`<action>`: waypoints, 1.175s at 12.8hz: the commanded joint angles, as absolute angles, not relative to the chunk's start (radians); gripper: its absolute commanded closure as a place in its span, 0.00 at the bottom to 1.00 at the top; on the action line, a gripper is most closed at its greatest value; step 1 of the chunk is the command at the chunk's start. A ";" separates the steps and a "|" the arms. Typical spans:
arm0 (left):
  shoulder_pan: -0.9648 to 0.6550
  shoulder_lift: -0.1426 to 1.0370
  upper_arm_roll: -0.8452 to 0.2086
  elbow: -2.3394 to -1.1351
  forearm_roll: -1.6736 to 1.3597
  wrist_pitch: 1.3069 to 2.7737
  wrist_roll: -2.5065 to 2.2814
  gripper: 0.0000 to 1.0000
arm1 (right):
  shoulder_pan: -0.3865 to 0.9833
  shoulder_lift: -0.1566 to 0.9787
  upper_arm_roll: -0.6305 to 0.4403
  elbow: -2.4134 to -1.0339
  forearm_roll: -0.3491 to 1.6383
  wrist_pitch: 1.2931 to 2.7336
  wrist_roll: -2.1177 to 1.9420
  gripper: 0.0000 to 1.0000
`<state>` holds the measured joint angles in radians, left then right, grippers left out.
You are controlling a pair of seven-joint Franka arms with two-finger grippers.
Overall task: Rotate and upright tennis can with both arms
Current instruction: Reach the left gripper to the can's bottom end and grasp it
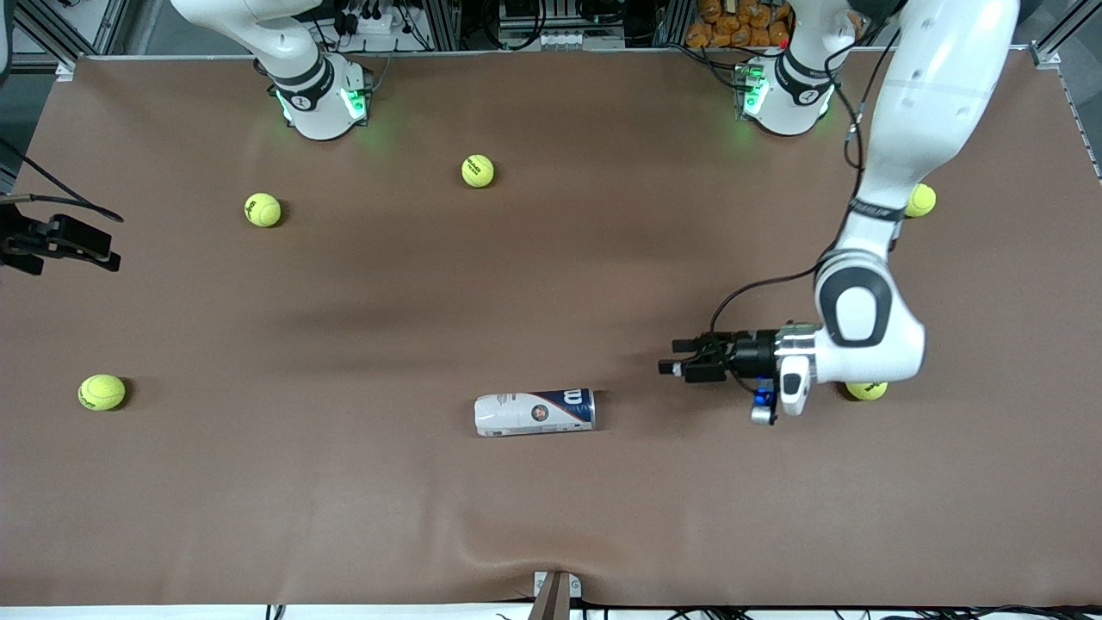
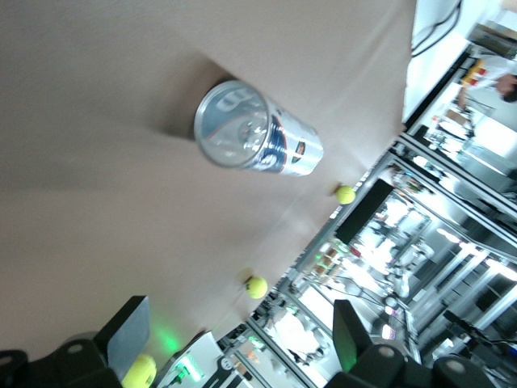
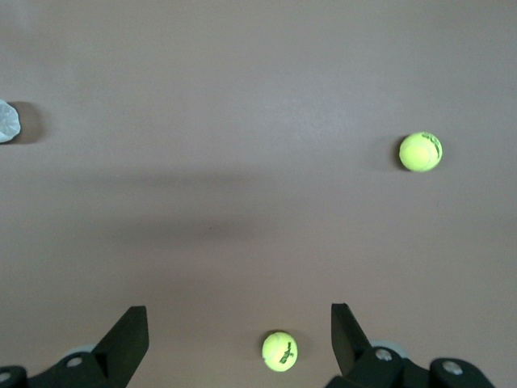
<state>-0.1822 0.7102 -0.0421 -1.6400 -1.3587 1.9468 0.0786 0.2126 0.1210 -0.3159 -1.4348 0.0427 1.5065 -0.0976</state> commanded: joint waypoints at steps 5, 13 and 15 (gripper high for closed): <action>-0.264 0.952 -0.040 -1.402 -1.640 2.013 0.411 0.15 | 0.016 0.034 -0.091 -1.457 0.045 1.445 -0.037 0.00; -0.350 1.057 -0.040 -1.278 -1.764 2.138 0.629 0.31 | -0.054 0.005 -0.057 -1.457 0.044 1.348 -0.011 0.00; -0.363 1.057 -0.040 -1.278 -1.792 2.138 0.634 0.37 | -0.051 -0.006 -0.055 -1.457 0.043 1.335 0.021 0.00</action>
